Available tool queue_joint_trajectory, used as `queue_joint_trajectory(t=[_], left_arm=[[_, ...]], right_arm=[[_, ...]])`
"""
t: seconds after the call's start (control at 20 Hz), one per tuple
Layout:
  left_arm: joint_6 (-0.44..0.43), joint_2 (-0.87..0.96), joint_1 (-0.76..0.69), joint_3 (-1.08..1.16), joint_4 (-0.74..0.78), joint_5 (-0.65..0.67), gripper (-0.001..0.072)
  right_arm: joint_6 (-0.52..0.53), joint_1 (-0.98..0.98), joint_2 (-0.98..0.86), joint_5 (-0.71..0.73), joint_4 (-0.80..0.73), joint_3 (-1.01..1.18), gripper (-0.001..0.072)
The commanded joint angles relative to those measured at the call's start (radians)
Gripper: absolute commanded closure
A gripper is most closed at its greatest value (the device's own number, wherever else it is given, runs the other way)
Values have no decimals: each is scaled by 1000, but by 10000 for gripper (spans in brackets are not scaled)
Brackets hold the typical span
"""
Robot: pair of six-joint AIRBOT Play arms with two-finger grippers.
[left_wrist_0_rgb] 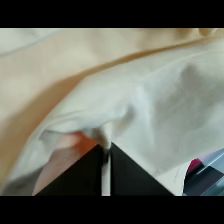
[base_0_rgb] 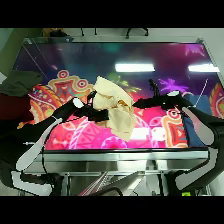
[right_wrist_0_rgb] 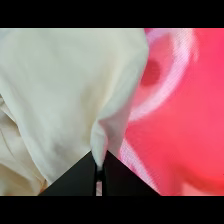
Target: Fold the shirts.
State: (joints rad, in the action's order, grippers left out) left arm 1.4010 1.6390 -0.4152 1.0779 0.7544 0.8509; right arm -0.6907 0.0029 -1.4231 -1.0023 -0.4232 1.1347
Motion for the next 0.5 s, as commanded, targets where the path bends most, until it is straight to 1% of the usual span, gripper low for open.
queue_joint_trajectory(t=[0.0,0.2,0.3,0.45], left_arm=[[-43,-7,0,1,-45,-9,697],[-47,-17,0,1,-51,-19,698],[-52,-29,3,1,-46,-4,697],[-70,-108,51,1,-42,4,700]], right_arm=[[-5,1,0,0,5,1,694],[0,1,0,0,43,1,694],[4,-4,1,0,34,1,694],[3,-46,19,-21,40,1,695]])
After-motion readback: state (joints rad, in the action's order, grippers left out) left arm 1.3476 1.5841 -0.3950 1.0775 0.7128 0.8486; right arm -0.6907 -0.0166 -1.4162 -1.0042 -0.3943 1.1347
